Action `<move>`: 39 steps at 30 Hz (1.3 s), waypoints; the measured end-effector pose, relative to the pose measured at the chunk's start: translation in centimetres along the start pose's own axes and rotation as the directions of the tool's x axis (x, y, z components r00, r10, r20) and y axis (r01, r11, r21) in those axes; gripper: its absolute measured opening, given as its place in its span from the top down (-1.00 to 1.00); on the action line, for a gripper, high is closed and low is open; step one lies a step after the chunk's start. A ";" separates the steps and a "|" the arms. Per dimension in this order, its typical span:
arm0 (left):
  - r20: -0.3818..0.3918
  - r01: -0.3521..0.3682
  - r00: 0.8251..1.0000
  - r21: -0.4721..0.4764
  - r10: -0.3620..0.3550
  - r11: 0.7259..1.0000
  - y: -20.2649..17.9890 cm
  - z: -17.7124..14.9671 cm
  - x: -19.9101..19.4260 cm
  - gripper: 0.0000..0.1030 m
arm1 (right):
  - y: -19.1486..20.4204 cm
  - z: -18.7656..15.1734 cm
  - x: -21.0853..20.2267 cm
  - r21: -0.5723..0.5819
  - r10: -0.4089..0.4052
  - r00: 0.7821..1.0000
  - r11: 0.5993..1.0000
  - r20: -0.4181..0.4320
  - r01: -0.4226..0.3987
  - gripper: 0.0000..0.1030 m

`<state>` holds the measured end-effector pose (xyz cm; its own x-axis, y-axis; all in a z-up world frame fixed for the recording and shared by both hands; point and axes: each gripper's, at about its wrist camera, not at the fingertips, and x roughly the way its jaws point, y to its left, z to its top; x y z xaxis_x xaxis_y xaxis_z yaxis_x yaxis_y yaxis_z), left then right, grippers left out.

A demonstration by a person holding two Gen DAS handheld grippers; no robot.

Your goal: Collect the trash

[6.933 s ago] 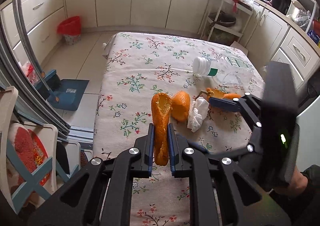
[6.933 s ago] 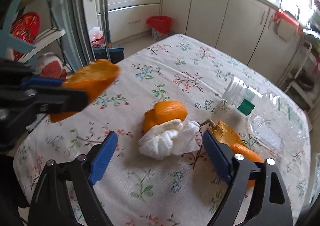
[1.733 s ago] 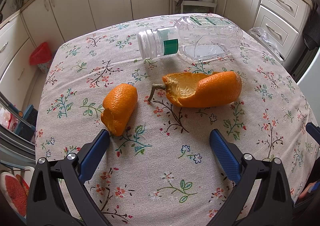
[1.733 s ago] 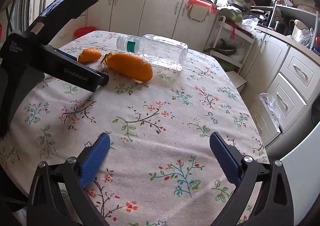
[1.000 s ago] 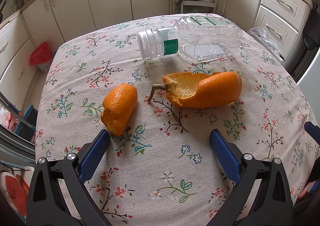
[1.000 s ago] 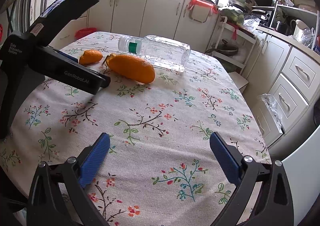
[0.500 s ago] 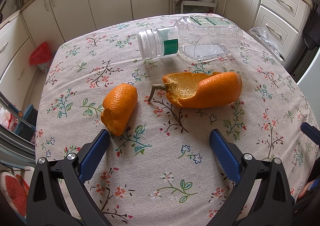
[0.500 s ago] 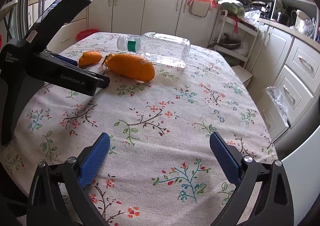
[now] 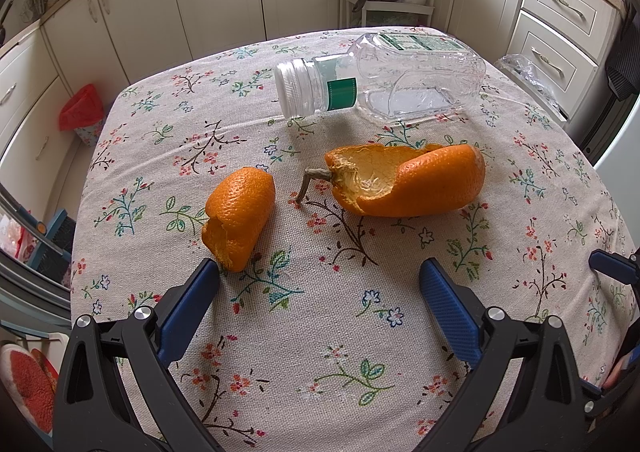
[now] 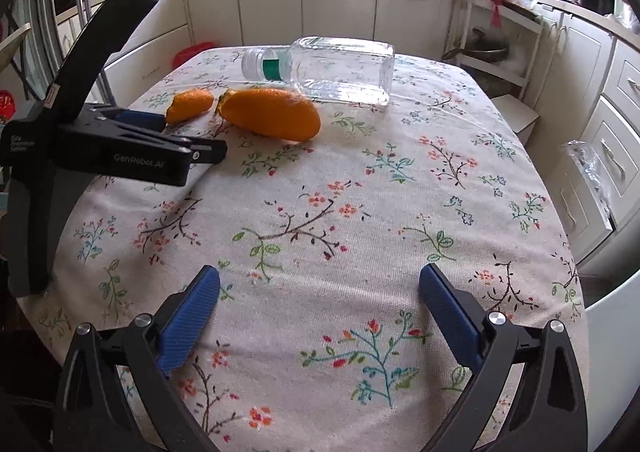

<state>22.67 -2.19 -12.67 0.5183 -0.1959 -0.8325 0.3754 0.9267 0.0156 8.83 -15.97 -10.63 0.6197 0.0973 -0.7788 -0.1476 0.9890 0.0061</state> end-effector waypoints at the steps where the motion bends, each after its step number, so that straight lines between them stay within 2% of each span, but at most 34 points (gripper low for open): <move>1: 0.000 0.000 1.000 0.000 0.000 1.000 -0.1 0.0 0.0 -0.85 | 0.0 0.1 0.0 -0.012 0.010 1.000 1.000 -0.015 -0.011 -0.86; 5: 0.000 0.000 1.000 0.000 0.000 1.000 0.0 0.0 0.0 -0.85 | -0.2 0.6 0.0 -0.070 0.040 0.997 0.997 -0.066 -0.044 -0.85; 9: 0.000 0.000 1.000 0.000 0.000 1.000 -0.1 0.0 0.0 -0.86 | -0.5 1.2 -0.1 -0.160 0.039 0.996 0.986 -0.078 -0.051 -0.85; 14: -0.009 0.001 1.000 -0.013 -0.001 1.000 0.1 0.0 -0.2 -0.85 | -1.7 1.1 0.2 -0.139 0.079 0.993 0.986 -0.090 -0.091 -0.85; 16: -0.009 0.043 0.999 -0.048 -0.043 0.998 0.6 0.0 -0.6 -0.85 | -1.9 1.1 0.3 -0.135 0.088 0.992 0.986 -0.094 -0.100 -0.85; 18: 0.046 0.114 0.993 -0.131 -0.109 0.985 2.0 0.0 -2.1 -0.85 | -1.9 1.3 0.2 -0.142 0.094 0.992 0.984 -0.089 -0.106 -0.85; 19: 0.070 0.117 0.992 -0.160 -0.107 0.980 2.8 0.0 -2.8 -0.85 | -1.8 1.3 0.2 -0.142 0.098 0.991 0.984 -0.086 -0.110 -0.85; 22: 0.079 0.095 0.994 -0.201 -0.081 0.975 4.3 0.0 -3.2 -0.85 | -1.6 1.5 0.2 -0.132 0.126 0.988 0.982 -0.087 -0.136 -0.85; 25: 0.064 0.032 0.998 -0.232 -0.017 0.972 5.3 0.3 -2.9 -0.85 | -1.2 1.6 0.2 -0.136 0.133 0.988 0.980 -0.081 -0.143 -0.85; 31: 0.050 -0.033 0.998 -0.176 0.042 0.984 4.6 1.9 -1.9 -0.84 | -0.6 2.3 0.0 -0.149 0.133 0.990 0.979 -0.050 -0.139 -0.85; 34: 0.050 -0.038 0.998 -0.155 0.046 0.987 4.1 2.7 -1.3 -0.58 | -0.5 2.6 0.2 -0.152 0.131 0.990 0.979 -0.043 -0.136 -0.85; 36: 0.034 -0.012 0.999 -0.147 0.017 0.989 4.1 3.0 -0.6 -0.18 | -0.6 2.7 0.2 -0.154 0.131 0.991 0.979 -0.038 -0.135 -0.85; 37: 0.023 0.011 1.000 -0.147 -0.008 0.989 4.1 3.1 -0.2 -0.09 | -0.7 2.7 0.3 -0.155 0.130 0.991 0.979 -0.037 -0.134 -0.85; 39: 0.006 0.041 0.999 -0.140 -0.041 0.989 4.0 3.1 0.2 0.31 | -0.8 2.9 0.4 -0.152 0.129 0.991 0.979 -0.036 -0.133 -0.85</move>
<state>26.65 0.46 -11.04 0.5075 -0.2355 -0.8288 0.2849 0.9537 -0.0966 11.40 -16.41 -9.16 0.5671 0.2201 -0.7937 -0.3441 0.9388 0.0144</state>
